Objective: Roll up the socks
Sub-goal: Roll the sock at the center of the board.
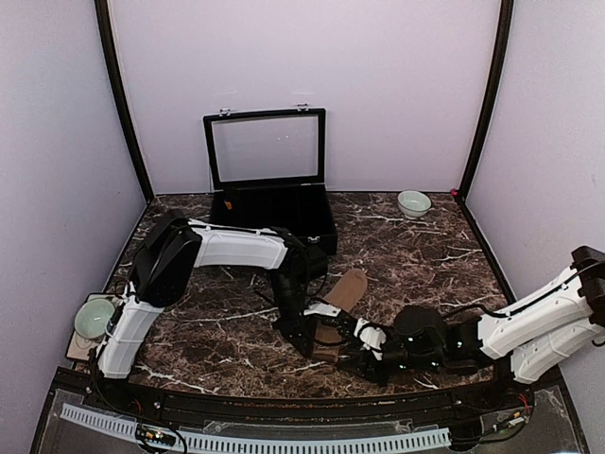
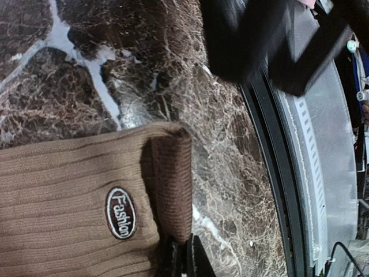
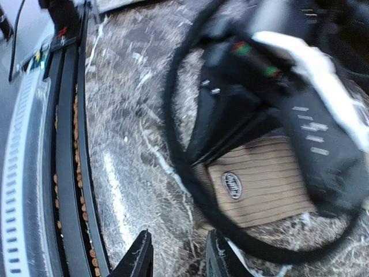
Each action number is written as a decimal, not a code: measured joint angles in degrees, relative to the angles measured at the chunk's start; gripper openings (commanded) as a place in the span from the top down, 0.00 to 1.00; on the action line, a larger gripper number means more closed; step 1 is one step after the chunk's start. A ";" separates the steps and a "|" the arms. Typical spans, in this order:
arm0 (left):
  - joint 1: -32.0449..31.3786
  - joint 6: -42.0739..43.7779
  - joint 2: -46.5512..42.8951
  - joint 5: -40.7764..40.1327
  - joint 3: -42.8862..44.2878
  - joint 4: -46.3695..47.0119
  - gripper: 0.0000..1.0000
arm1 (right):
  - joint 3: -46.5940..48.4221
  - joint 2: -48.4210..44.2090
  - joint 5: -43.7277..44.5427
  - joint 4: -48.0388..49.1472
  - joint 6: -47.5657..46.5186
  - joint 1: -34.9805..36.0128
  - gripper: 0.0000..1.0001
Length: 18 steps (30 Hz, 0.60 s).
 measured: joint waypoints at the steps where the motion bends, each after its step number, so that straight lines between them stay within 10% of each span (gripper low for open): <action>1: 0.09 -0.44 0.44 0.20 0.57 -0.57 1.00 | 0.94 1.84 0.24 -0.28 -1.16 0.85 0.69; 18: 0.35 -3.72 3.50 0.98 4.96 -4.48 1.00 | 10.95 17.73 8.94 0.39 -13.86 5.46 0.71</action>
